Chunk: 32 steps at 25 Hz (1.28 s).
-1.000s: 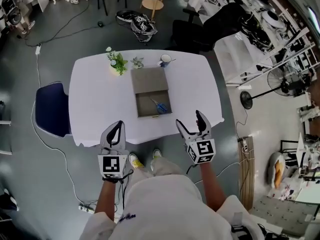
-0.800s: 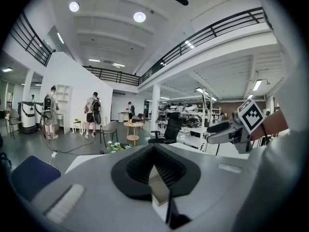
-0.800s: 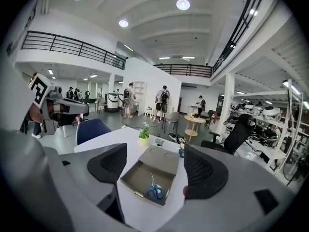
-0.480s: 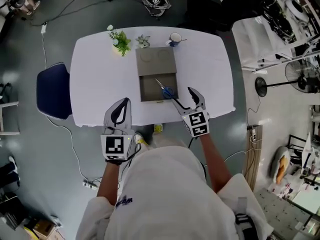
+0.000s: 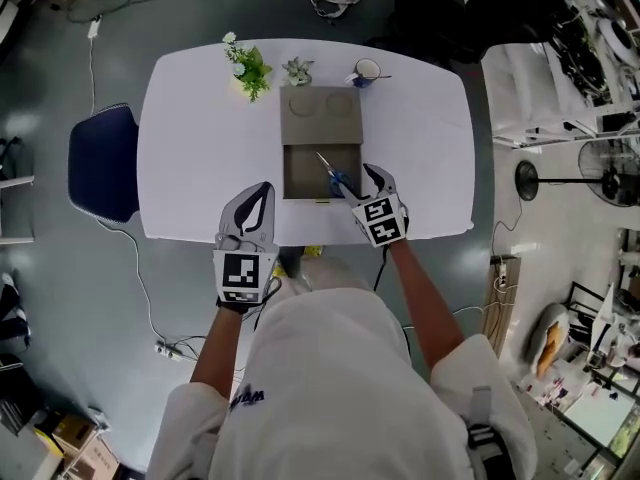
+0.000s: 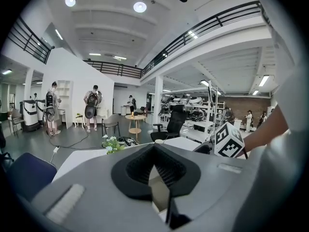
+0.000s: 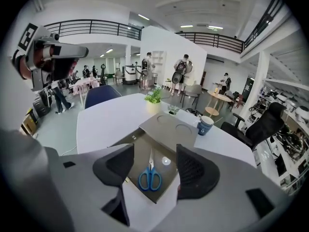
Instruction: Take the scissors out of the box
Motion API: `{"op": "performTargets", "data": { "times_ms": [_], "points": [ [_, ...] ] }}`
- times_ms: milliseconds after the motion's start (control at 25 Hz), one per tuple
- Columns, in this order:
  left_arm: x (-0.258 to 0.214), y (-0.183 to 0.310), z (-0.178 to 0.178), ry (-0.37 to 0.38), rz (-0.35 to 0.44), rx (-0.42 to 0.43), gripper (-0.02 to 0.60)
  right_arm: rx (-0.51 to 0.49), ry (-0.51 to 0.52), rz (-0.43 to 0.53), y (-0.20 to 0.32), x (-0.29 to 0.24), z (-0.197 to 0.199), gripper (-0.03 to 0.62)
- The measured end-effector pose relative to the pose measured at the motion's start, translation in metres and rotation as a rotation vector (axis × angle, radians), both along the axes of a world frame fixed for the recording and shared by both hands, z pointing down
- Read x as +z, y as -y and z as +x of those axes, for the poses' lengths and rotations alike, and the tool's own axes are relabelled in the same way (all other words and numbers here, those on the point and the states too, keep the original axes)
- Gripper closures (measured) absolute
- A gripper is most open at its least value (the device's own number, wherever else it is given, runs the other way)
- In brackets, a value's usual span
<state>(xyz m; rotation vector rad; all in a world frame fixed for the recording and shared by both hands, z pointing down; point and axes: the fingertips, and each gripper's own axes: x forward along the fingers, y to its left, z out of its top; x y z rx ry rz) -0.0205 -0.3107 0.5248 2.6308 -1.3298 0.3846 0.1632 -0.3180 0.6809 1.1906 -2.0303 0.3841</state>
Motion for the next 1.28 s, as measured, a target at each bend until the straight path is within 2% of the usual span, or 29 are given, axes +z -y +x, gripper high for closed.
{"op": "performTargets", "data": {
  "times_ms": [360, 560, 720, 880, 1040, 1280],
  "points": [
    [0.012, -0.005, 0.002, 0.034, -0.039, 0.013, 0.580, -0.095, -0.101, -0.202, -0.005, 0.083, -0.001, 0.337],
    [0.014, -0.015, 0.000, 0.056, -0.047, 0.014, 0.580, -0.095, -0.134, -0.299, -0.009, 0.118, 0.005, 0.375],
    [0.009, -0.022, 0.004, 0.033, -0.039, 0.020, 0.580, -0.114, -0.166, -0.373, -0.009, 0.139, 0.006, 0.396],
    [0.013, -0.029, 0.009, 0.041, -0.048, 0.033, 0.580, -0.122, -0.210, -0.451, -0.009, 0.165, 0.007, 0.411],
    [0.007, -0.035, 0.015, 0.034, -0.040, 0.064, 0.580, -0.103, -0.255, -0.498, -0.008, 0.180, 0.005, 0.487],
    [0.004, -0.034, 0.018, 0.044, -0.039, 0.064, 0.580, -0.134, -0.241, -0.570, -0.006, 0.184, 0.006, 0.499]
  ]
}}
